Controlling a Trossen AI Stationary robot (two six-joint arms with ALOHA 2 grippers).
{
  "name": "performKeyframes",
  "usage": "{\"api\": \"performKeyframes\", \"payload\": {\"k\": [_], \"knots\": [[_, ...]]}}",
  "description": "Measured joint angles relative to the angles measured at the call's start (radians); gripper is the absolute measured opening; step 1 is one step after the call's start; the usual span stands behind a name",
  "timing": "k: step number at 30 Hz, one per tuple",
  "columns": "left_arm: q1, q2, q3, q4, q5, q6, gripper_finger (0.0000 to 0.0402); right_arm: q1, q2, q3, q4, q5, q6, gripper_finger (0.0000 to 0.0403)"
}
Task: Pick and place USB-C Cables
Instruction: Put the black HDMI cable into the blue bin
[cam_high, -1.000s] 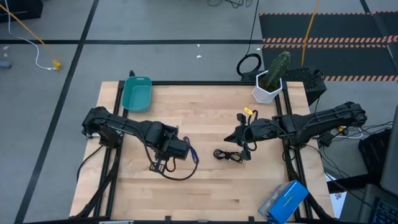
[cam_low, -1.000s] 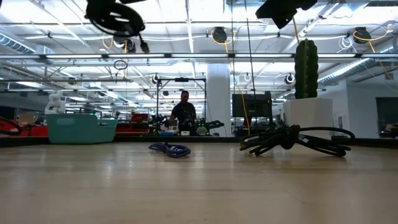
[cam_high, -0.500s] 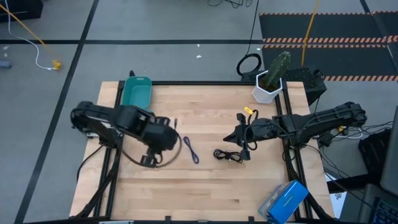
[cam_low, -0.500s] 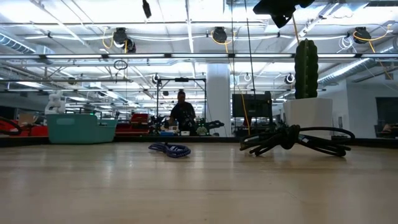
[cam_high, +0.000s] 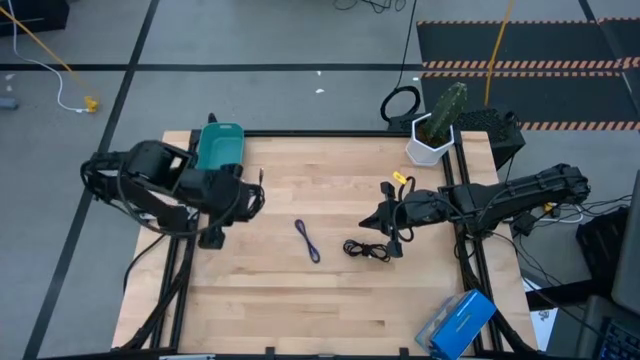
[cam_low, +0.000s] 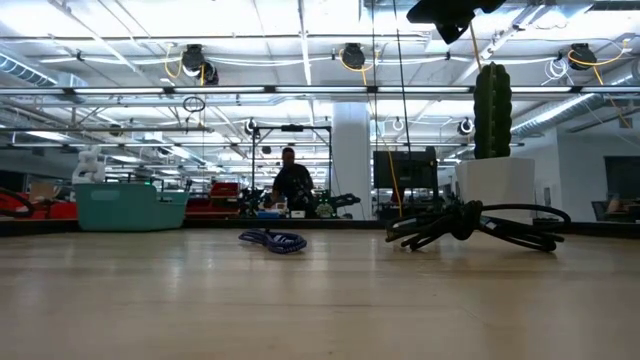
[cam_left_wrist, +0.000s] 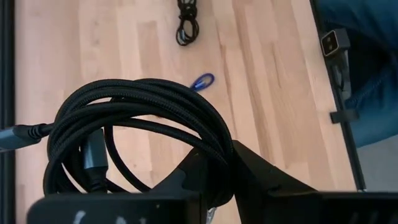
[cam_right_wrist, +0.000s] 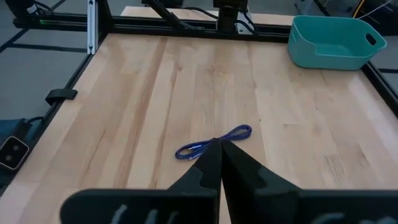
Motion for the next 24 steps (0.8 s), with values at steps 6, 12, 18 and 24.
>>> {"api": "performKeyframes", "payload": {"k": [6,12,18,24], "knots": [[0.084,-0.005,0.0,0.001,0.0,0.075,0.0051,0.0,0.0,0.0,0.0,0.001,-0.022,0.0],[0.182,-0.005,0.0,0.001,0.0,0.155,0.0051,0.0,0.0,0.0,0.0,0.0,-0.015,0.0],[0.286,-0.005,0.0,0.001,0.0,0.226,0.0051,0.003,0.0,0.0,-0.007,-0.001,0.002,0.0],[0.397,-0.005,0.0,0.001,0.008,0.298,0.0051,0.011,0.0,0.0,-0.009,-0.002,0.002,0.0]]}}
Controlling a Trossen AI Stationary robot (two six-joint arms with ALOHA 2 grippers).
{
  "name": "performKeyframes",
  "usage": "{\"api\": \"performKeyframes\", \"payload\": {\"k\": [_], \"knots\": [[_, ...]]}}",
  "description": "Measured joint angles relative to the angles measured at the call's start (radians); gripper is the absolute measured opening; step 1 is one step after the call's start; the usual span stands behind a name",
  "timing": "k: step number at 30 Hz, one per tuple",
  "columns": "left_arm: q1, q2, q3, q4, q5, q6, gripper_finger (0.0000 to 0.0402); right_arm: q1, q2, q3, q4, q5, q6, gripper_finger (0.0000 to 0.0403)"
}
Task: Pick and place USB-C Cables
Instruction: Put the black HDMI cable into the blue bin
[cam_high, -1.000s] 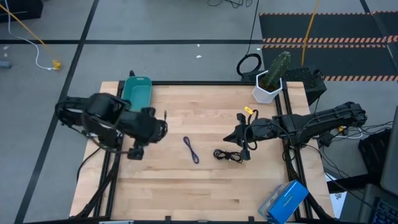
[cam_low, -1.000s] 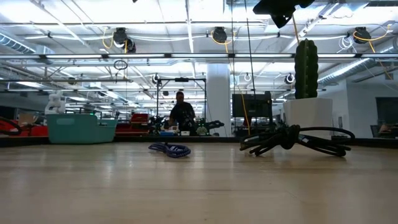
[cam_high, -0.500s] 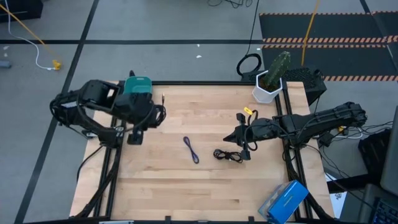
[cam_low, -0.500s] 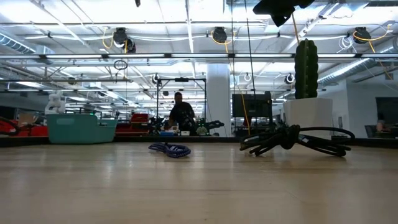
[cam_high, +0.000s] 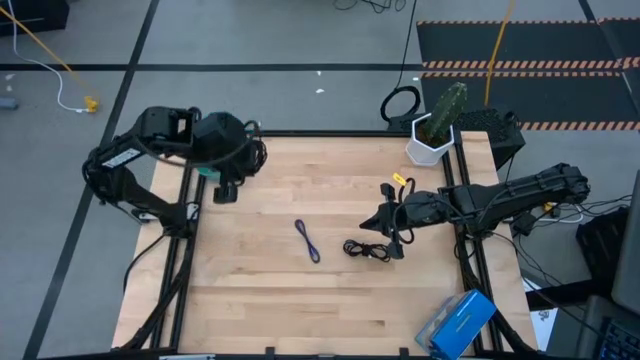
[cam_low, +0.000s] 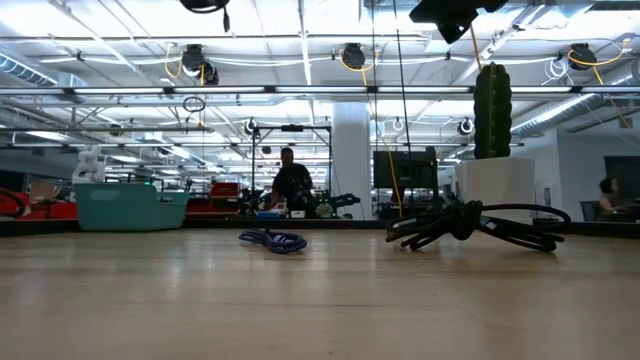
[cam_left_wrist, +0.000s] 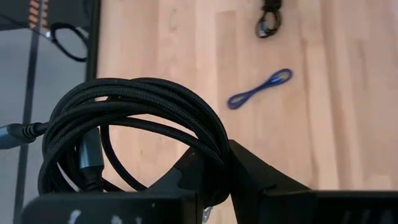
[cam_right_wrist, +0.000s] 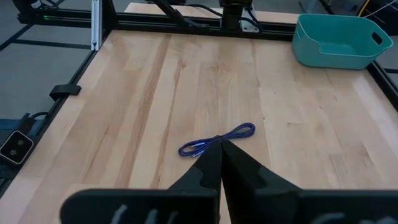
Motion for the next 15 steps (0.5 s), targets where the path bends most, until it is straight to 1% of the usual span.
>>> {"api": "performKeyframes", "payload": {"k": [15], "knots": [[0.345,0.0,0.0,0.0,0.005,0.145,0.0051,0.0,0.0,0.0,0.0,0.0,0.0,0.0]]}}
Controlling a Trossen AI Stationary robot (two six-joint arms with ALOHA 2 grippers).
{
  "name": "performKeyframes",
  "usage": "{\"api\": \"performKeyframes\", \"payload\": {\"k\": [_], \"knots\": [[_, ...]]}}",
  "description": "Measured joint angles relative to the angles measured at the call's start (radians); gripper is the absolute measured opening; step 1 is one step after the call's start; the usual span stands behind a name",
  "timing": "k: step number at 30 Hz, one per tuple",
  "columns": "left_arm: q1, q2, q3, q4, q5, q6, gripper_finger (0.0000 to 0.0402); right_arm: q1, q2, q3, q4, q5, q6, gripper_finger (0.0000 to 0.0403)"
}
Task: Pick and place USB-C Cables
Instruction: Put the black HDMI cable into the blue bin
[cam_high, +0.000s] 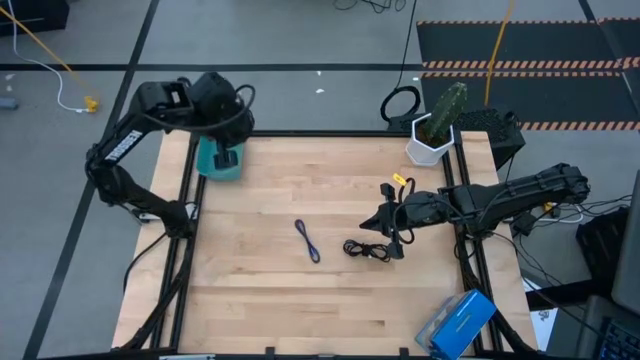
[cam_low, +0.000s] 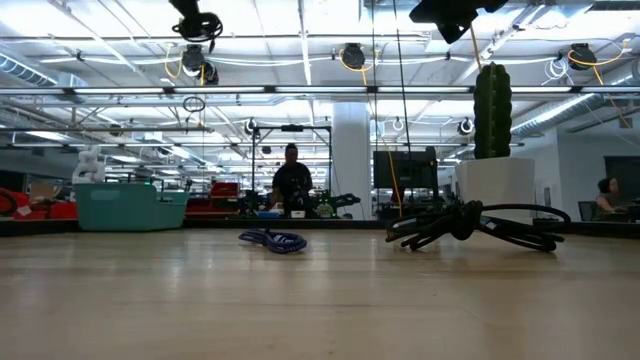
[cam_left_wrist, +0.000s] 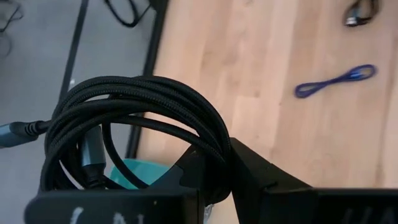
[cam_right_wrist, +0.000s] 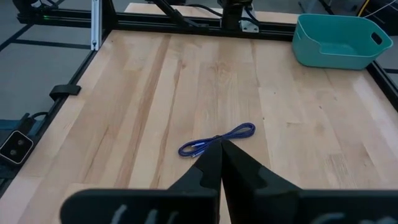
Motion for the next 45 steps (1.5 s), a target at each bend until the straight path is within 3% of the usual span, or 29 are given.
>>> {"api": "performKeyframes", "payload": {"k": [19,26,34,38,45], "knots": [[0.384,-0.001,-0.001,0.0,0.035,0.092,0.0051,0.001,0.0,0.0,-0.06,0.0,0.045,0.0],[0.517,-0.002,-0.099,0.0,0.034,0.053,0.0051,0.006,0.0,0.0,-0.06,0.0,0.045,0.0],[0.523,-0.001,-0.202,0.0,0.032,-0.036,0.0051,0.012,0.0,0.0,-0.045,0.001,0.041,0.0],[0.52,-0.001,-0.255,0.014,-0.021,-0.102,0.0051,0.012,0.0,0.0,-0.02,0.003,0.016,0.0],[0.519,-0.002,-0.422,0.133,-0.03,-0.205,0.0051,0.011,0.0,0.0,0.02,0.003,-0.001,0.0]]}}
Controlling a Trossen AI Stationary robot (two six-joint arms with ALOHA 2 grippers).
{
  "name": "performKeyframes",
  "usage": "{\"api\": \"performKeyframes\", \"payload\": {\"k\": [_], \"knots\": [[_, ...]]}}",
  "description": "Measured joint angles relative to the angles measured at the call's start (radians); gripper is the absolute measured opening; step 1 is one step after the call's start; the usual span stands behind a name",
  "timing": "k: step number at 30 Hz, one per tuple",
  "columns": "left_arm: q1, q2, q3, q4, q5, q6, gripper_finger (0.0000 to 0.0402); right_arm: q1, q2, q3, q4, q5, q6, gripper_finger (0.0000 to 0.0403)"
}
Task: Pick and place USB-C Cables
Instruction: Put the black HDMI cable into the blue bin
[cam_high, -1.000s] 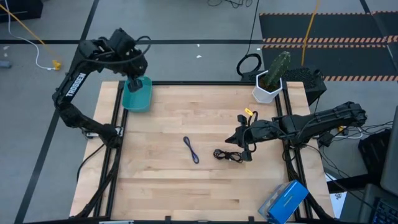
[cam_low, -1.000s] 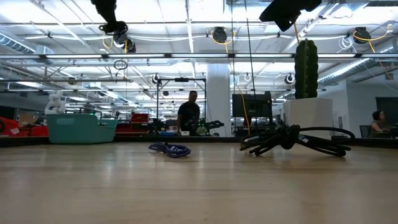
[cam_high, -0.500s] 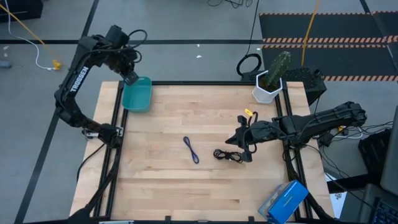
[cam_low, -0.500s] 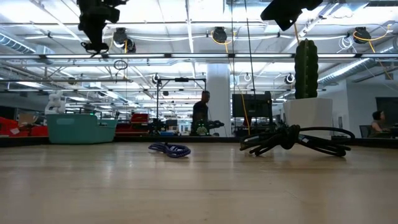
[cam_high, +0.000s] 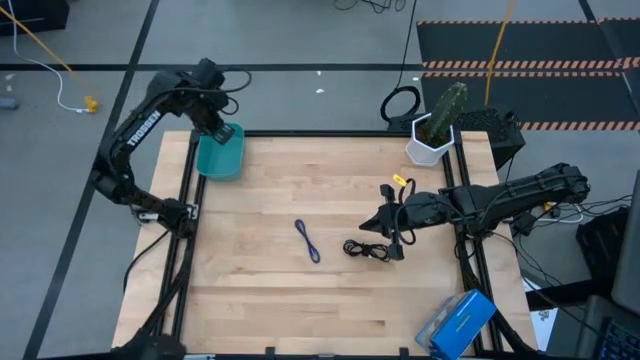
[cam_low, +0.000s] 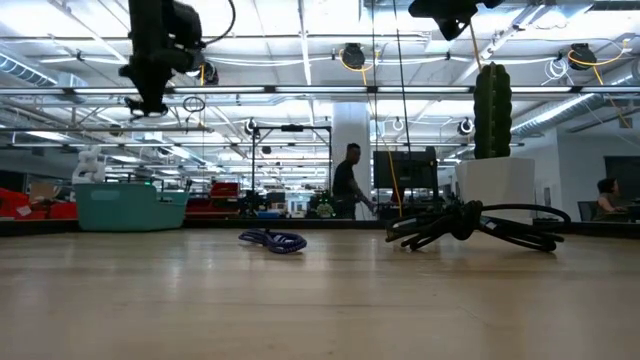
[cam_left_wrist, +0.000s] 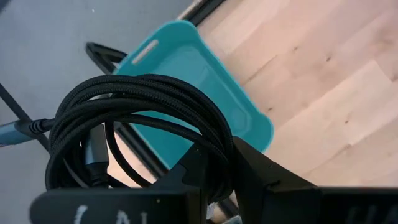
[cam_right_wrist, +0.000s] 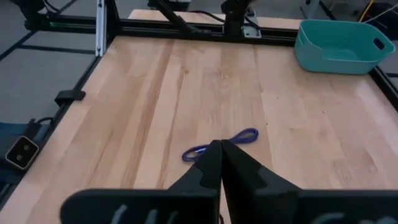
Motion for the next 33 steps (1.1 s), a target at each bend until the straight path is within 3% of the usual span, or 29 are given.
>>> {"api": "performKeyframes", "payload": {"k": [15,33], "knots": [[0.0,0.0,-0.378,0.348,0.0,-0.048,0.0051,0.0,0.0,0.0,-0.015,0.0,-0.011,0.0],[0.0,0.0,-0.686,0.706,0.002,0.008,0.0051,0.0,0.0,0.0,-0.013,0.0,-0.002,0.0]]}}
